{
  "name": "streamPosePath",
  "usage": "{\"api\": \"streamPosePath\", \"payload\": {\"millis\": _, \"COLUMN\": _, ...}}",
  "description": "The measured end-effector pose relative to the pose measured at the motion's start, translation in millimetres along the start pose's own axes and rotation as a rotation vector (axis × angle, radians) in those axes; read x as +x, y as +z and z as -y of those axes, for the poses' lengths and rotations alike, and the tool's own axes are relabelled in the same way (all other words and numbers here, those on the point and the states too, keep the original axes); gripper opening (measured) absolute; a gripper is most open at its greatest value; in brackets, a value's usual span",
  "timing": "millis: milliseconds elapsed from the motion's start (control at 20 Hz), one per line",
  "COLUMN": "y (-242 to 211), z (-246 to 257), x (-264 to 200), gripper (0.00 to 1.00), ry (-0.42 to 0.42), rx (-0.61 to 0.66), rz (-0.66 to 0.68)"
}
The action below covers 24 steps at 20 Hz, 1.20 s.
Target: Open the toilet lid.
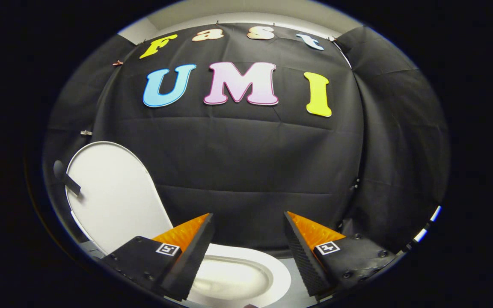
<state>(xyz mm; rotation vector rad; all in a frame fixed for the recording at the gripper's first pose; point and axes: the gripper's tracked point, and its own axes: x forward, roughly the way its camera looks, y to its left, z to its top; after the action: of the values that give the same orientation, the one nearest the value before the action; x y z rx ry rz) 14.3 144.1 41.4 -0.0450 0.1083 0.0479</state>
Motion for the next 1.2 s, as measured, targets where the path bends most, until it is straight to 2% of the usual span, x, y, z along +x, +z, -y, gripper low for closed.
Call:
{"api": "streamPosePath", "payload": {"millis": 350, "y": 3, "z": 18, "x": -1, "gripper": 0.99, "ry": -0.001, "rx": 0.026, "rz": 0.078}}
{"api": "streamPosePath", "payload": {"millis": 1200, "y": -1, "z": 10, "x": -4, "gripper": 0.99, "ry": 0.019, "rx": 0.046, "rz": 0.061}}
